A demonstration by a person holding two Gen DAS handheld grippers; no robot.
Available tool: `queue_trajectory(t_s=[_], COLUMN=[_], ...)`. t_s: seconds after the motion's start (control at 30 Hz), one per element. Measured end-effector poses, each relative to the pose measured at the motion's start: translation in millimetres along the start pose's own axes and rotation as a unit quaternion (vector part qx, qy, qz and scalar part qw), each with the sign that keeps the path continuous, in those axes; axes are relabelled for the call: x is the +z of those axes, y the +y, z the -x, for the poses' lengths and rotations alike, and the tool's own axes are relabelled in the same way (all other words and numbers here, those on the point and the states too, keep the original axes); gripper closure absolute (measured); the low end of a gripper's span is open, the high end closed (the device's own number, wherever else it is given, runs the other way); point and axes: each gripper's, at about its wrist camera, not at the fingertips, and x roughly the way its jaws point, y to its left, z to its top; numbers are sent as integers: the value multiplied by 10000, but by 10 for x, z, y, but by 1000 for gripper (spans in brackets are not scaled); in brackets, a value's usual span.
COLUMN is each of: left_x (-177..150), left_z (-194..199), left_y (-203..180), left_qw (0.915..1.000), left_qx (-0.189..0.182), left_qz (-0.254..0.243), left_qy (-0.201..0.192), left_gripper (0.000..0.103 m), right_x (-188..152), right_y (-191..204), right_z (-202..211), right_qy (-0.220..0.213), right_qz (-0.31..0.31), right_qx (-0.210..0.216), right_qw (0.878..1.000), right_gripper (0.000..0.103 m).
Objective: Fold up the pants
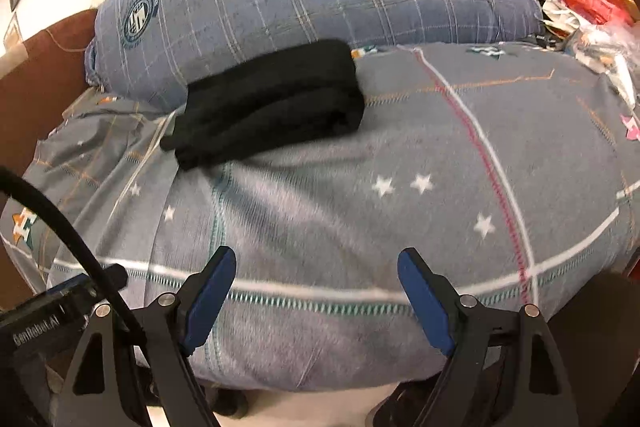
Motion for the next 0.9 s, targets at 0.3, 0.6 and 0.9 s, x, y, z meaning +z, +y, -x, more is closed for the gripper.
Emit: queue_trajectory(t_s=[0.3,0.6,0.9], left_x=[329,1062,1637], left_z=[-178,-541,-1327], left_y=[142,297,-42], left_qw=[10000,9883,9726], left_qx=[15,-1374,-2093], left_qz=[78,579,242], left_qy=[-12,314,985], left_gripper=[24,24,24], right_x=[202,881,1609], right_y=[-76,-338,-844], right_z=[-113,-257,-1119], right_qy=[-126,-170,681], right_qz=[217,-182,-1817], right_qx=[-120,247,1753], right_qw=[9996,9994,9652], right_gripper=[16,13,12])
